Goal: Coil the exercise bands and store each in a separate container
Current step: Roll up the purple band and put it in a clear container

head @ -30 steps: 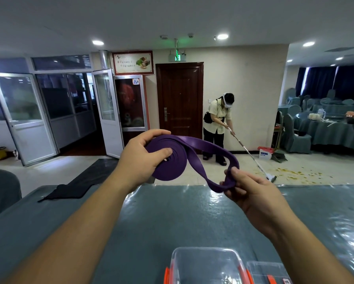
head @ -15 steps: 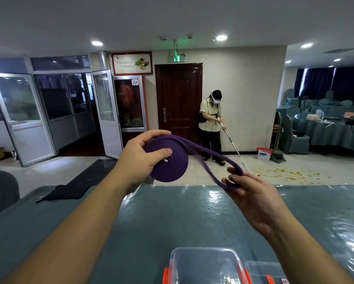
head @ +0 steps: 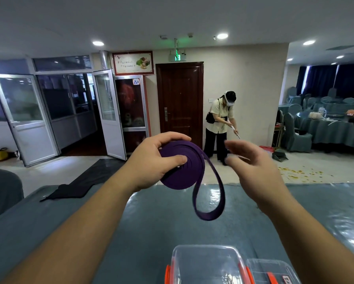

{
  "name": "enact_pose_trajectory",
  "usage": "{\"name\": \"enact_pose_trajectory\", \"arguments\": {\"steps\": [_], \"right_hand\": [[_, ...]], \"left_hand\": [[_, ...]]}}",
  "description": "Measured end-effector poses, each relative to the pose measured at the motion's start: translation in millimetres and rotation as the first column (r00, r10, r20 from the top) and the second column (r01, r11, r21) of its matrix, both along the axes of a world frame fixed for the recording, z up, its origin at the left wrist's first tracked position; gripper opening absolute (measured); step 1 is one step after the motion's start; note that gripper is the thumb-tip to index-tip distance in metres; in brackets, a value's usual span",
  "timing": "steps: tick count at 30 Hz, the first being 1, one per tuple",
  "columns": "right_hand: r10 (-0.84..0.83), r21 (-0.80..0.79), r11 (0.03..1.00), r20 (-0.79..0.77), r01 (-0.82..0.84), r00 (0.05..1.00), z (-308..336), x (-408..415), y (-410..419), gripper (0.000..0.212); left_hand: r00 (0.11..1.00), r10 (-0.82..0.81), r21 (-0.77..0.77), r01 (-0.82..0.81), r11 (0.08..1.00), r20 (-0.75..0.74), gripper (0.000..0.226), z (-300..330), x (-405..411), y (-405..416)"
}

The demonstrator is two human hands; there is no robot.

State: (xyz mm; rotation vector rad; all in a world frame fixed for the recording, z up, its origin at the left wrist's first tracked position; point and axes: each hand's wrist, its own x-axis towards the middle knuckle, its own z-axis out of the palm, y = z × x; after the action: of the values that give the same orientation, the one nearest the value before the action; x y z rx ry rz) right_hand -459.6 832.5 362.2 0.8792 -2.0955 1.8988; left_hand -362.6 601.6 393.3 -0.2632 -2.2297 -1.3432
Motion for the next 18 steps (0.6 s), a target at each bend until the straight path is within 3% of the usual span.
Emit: {"name": "enact_pose_trajectory", "arguments": {"steps": [3, 6, 12, 18], "right_hand": [[0.143, 0.171, 0.978, -0.119, -0.122, 0.982, 28, 10, -6, 0.028], [0.321, 0.244, 0.920, -0.018, -0.307, 0.947, 38, 15, -11, 0.021], [0.504, -0.009, 0.858, 0.207, -0.513, 0.839, 38, 10, -6, 0.037], [0.432, -0.255, 0.883, 0.116, -0.394, 0.894, 27, 21, -10, 0.040]], "left_hand": [[0.997, -0.059, -0.068, 0.062, 0.996, 0.045, 0.044, 3, 4, 8], [0.990, -0.123, -0.068, 0.128, 0.989, 0.071, 0.044, 6, 8, 12], [0.977, -0.186, -0.023, 0.189, 0.982, 0.102, 0.044, 6, 13, 14], [0.986, -0.167, 0.165, 0.167, 0.972, -0.012, 0.041, 2, 9, 19]]}}
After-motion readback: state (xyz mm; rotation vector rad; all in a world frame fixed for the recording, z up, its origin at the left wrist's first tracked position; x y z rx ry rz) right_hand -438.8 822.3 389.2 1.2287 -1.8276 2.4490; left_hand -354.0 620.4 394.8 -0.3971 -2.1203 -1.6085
